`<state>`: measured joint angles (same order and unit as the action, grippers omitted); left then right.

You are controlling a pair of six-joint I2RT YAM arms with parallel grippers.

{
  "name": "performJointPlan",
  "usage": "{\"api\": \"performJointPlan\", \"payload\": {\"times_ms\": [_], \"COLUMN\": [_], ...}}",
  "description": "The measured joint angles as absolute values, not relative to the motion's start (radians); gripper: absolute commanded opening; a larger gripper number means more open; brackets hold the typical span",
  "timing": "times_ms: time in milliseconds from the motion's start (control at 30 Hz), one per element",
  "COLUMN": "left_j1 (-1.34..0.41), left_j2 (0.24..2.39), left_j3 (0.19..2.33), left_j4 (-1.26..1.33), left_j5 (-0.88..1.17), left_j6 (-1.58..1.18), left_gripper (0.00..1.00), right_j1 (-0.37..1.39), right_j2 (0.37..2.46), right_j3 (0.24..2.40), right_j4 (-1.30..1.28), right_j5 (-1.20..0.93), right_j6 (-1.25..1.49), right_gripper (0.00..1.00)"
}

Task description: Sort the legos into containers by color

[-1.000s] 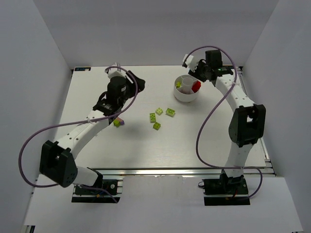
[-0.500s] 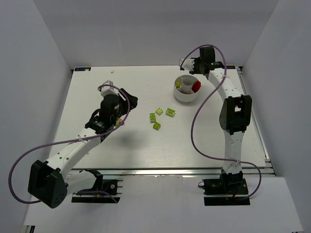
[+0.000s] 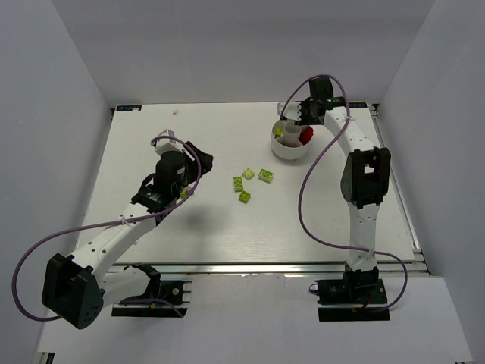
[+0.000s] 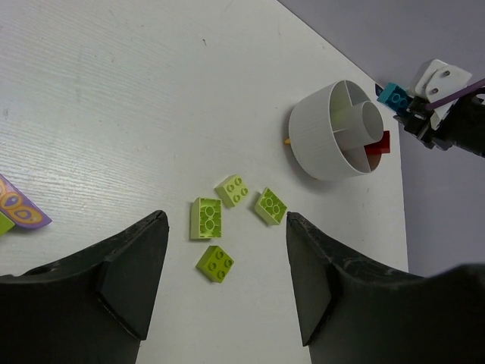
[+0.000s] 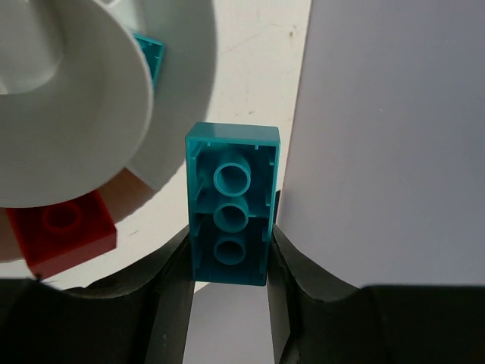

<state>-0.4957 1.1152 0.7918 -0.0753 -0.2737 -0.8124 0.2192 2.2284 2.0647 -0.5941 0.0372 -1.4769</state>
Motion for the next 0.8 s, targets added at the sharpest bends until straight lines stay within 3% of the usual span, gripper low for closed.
{"api": "performJointPlan", "payload": {"times_ms": [800], "left_j1": [-0.496], "left_j2": [1.115], "left_j3": [0.792], "left_j4": [-0.075], "left_j5": [-0.274], "left_j6": [-0.814], "left_gripper": [0.73], "right_j1": [0.224], "right_j2": [2.234], "right_j3": [2.066], "right_j4": [-0.649], "right_j5": [0.015], "right_j6": [-1.509], "right_gripper": [0.36]}}
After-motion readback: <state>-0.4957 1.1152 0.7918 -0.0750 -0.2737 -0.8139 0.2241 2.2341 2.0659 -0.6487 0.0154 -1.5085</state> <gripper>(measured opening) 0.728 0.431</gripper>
